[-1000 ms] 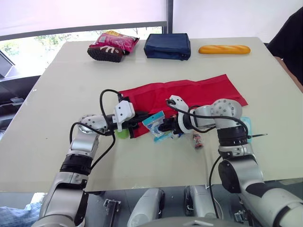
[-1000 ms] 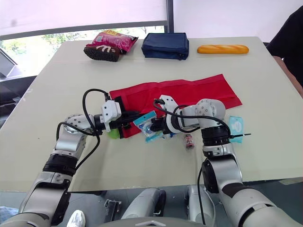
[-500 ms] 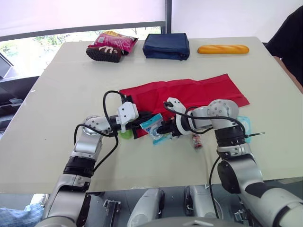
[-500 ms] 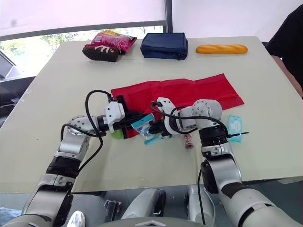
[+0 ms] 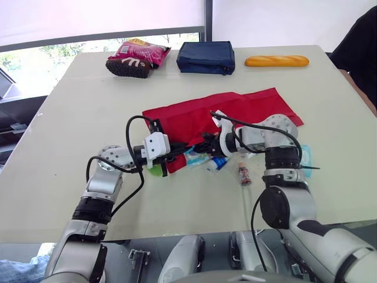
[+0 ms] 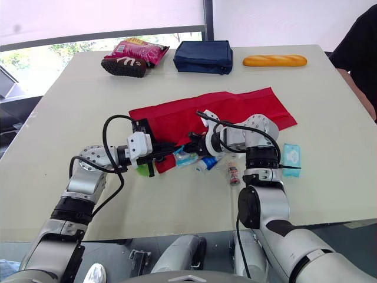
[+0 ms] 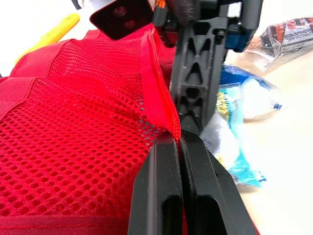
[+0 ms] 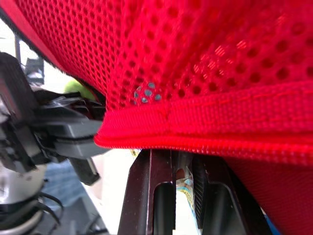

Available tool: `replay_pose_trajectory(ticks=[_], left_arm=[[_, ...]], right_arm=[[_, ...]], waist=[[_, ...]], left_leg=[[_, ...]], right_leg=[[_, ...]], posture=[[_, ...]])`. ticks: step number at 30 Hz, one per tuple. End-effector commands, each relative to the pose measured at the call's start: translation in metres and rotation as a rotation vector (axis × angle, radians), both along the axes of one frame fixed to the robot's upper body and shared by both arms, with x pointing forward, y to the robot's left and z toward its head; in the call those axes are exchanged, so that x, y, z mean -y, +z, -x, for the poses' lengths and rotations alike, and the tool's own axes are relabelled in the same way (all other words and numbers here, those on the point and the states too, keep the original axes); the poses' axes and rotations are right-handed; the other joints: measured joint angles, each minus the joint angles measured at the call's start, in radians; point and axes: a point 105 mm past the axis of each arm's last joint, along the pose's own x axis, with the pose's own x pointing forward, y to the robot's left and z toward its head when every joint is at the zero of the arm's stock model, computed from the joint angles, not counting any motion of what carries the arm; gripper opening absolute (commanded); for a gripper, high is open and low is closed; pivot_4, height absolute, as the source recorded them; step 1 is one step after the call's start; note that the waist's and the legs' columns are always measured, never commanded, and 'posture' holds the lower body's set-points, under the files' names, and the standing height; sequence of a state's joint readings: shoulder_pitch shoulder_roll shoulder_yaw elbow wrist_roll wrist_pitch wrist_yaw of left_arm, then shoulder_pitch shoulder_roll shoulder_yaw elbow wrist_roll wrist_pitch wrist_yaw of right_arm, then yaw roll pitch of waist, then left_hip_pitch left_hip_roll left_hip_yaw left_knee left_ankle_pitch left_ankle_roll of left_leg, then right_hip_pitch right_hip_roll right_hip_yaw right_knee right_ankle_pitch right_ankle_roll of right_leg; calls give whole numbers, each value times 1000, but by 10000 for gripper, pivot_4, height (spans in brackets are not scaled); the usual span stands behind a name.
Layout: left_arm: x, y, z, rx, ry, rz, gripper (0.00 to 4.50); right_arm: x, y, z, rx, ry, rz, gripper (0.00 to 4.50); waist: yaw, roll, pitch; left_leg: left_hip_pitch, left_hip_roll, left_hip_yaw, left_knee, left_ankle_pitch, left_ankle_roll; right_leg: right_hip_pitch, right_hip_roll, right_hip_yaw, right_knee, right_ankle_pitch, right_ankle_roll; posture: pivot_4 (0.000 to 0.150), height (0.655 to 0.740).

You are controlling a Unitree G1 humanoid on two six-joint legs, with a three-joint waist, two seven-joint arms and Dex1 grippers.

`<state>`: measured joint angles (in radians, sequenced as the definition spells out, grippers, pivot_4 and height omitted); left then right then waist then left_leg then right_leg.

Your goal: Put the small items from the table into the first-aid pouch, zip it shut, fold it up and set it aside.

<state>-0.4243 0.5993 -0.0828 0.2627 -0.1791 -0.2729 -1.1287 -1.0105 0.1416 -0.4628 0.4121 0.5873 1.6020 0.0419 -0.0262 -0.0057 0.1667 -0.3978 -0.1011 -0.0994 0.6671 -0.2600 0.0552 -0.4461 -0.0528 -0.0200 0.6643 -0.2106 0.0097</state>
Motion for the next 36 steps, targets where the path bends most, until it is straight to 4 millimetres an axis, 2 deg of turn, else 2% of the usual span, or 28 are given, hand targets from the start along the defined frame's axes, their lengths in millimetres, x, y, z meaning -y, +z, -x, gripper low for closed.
replay_pose_trajectory(ticks=[1, 6, 15, 21, 27, 33, 36], left_arm=[[6, -6, 9, -9, -63, -38, 316], [10, -5, 8, -10, -74, -31, 316], [10, 5, 2, -51, -47, 48, 316], [15, 11, 5, -146, -60, 144, 316], [20, 19, 3, -223, -55, 236, 316], [26, 27, -6, -230, -40, 280, 316], [35, 31, -6, -237, -64, 306, 316]], right_arm=[[-11, 36, -7, 89, -31, -131, 518], [-21, 42, -7, 47, -85, -274, 518], [-34, 32, 11, 61, -69, -296, 518], [-43, 32, 7, 45, -155, -384, 518], [-49, 31, 9, 25, -151, -409, 518], [-65, 36, 22, 17, -100, -453, 518], [-69, 41, 15, 50, -143, -484, 518]], waist=[[-1, 0, 0], [-7, 0, 0], [-17, 0, 0], [-16, 0, 0], [-16, 0, 0], [-16, 0, 0], [-16, 0, 0]], left_leg=[[0, 0, 0, 0, 0, 0], [0, 0, 0, 0, 0, 0], [0, 0, 1, -1, 0, 0], [-1, 0, 1, -1, 0, 0], [0, 0, 2, -1, 0, 0], [0, 0, 2, -1, 0, 0], [0, 0, 2, -1, 0, 0]], right_leg=[[0, 0, 0, 0, 0, 0], [0, 0, 0, 0, 0, 0], [-2, 0, 1, 1, 0, 0], [-2, 0, 2, 0, 0, 0], [-2, 0, 2, 1, 0, 0], [-2, 0, 2, 0, 0, 0], [-2, 0, 2, 0, 0, 0]], posture=[[1500, 7395], [1500, 7395], [1500, 7395], [1500, 7395], [1500, 7395], [1500, 7395], [1500, 7395]])
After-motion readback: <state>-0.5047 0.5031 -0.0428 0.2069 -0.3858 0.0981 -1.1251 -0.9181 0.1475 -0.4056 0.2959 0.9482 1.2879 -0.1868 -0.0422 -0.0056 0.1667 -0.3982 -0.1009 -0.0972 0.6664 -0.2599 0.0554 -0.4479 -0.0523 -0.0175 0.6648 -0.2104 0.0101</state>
